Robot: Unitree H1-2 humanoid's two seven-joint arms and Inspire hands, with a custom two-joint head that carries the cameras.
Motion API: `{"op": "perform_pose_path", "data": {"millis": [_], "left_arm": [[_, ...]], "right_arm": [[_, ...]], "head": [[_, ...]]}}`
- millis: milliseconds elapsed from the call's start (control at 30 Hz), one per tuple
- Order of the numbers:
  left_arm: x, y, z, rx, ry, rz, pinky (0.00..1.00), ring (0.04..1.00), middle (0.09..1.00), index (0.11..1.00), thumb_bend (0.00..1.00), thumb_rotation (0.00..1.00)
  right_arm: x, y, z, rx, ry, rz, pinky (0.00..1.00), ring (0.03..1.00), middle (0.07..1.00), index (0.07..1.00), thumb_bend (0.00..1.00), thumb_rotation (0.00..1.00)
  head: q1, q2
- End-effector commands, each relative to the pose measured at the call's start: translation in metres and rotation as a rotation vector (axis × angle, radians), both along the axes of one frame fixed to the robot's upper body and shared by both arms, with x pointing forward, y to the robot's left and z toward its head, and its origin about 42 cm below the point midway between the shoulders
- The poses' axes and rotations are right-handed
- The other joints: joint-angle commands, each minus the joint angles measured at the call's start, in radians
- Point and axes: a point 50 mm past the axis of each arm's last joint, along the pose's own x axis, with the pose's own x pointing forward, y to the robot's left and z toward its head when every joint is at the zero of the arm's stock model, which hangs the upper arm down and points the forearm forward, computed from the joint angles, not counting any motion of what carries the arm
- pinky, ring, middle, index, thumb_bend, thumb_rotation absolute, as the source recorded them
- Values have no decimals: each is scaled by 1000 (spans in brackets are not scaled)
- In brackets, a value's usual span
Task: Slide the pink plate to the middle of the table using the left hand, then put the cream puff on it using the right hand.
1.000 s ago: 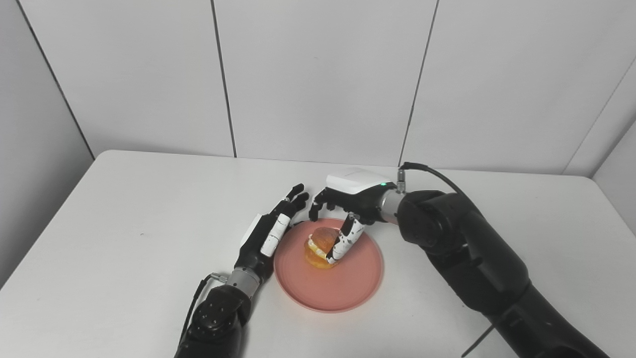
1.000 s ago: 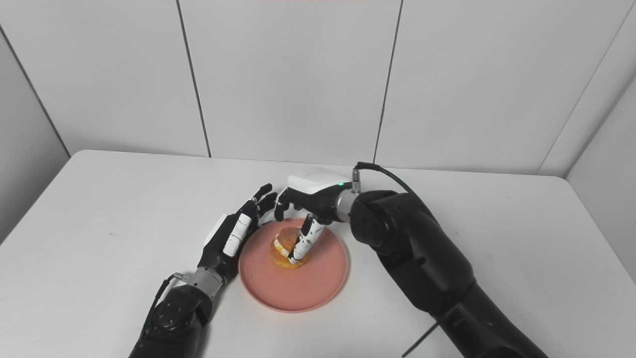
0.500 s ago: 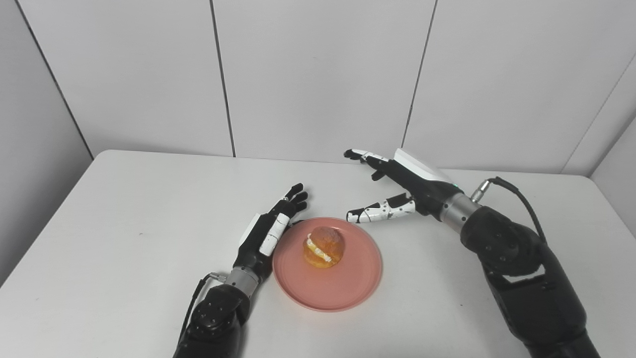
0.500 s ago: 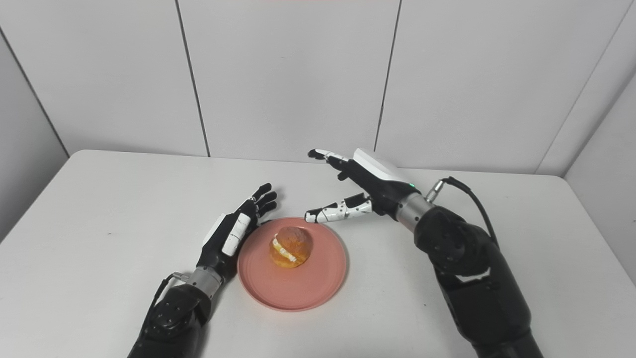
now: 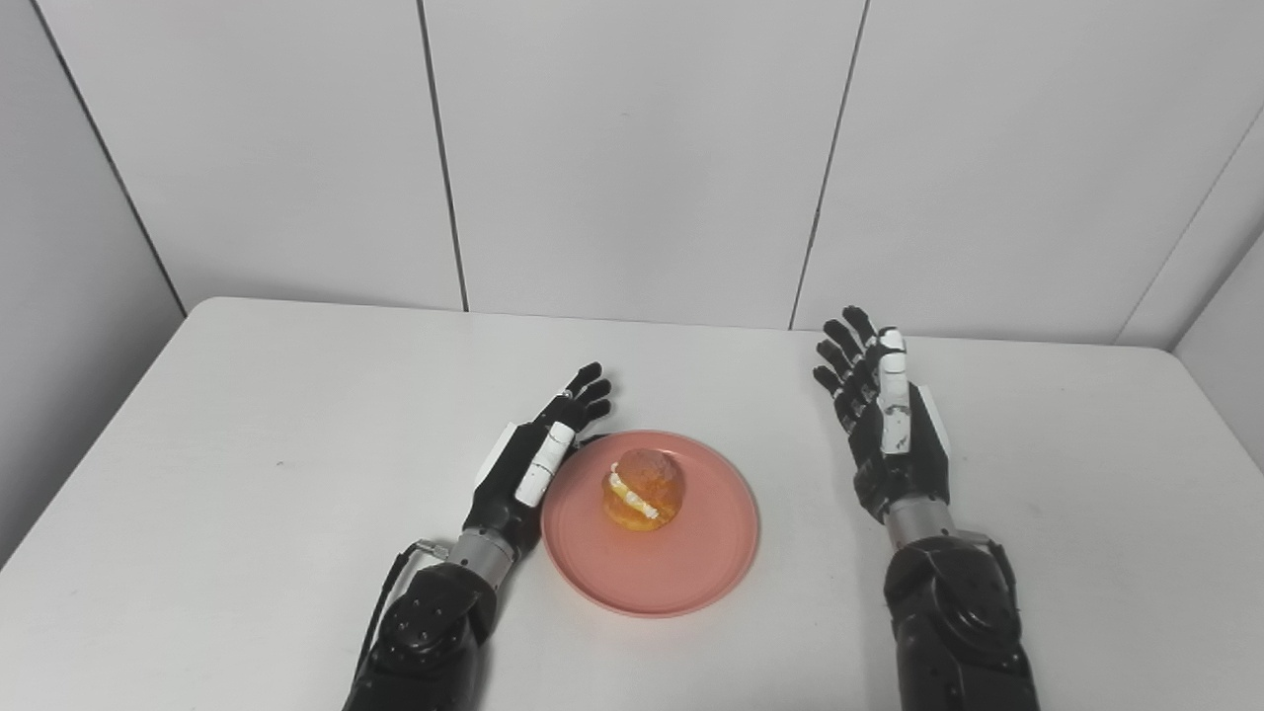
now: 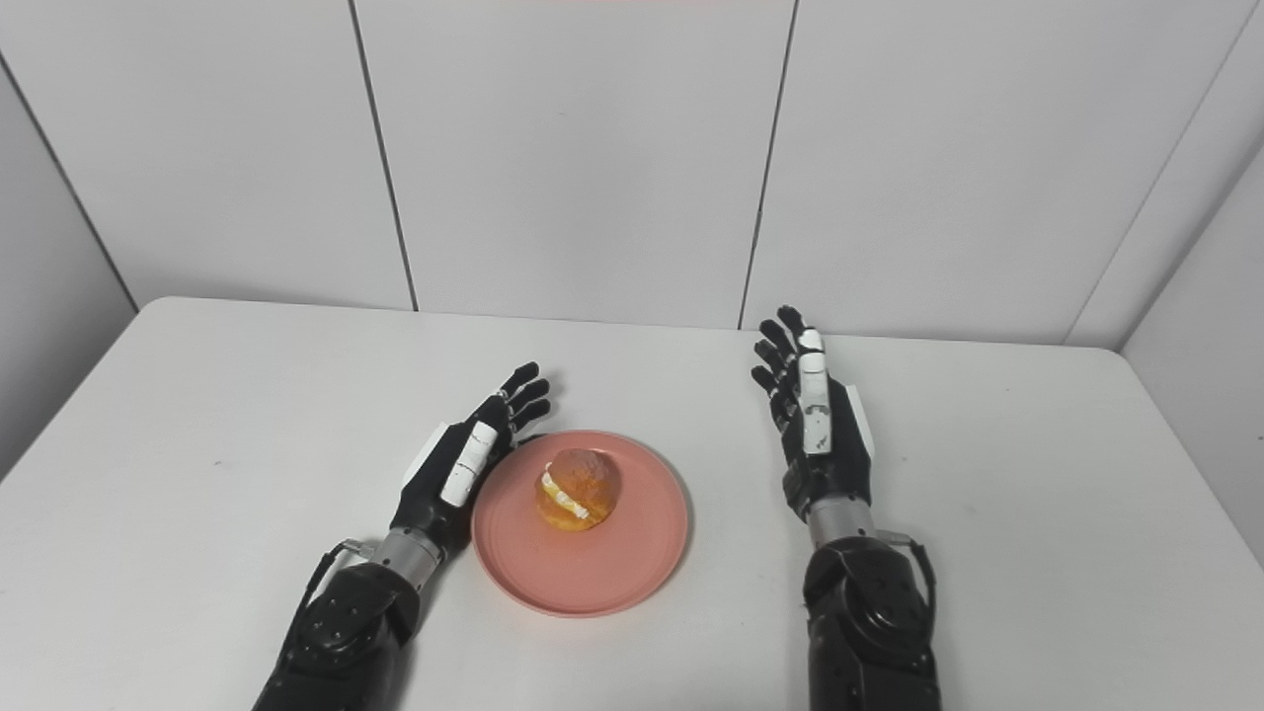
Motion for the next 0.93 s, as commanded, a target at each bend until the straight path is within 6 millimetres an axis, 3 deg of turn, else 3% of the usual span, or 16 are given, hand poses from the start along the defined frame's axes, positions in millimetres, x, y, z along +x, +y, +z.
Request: {"op": "perform_pose_path", "data": {"millis": [0,133,333,900], "left_arm": [[-16,-11,-27,-22,70,31,961,975,957,951,1000,886],[-19,-12,-29,-35,14,135,998,999,995,969,985,888],[-20,-11,-33,-3,-45,233,1000,1000,1000,1000,995,947],[-16,-4,-38,-36,35,340,1000,1000,1000,1000,1000,985]], "right_arm": [[2,-1,5,13,-61,-35,999,996,977,978,885,1000],[-4,4,-18,-6,-38,-34,1000,982,963,962,898,1000],[-13,13,-36,-35,-32,-35,1000,991,949,966,903,1000],[-24,15,-57,-218,-47,-54,1000,1000,946,943,860,1000]], "head": [[2,2],[2,2],[4,7],[0,15]]}}
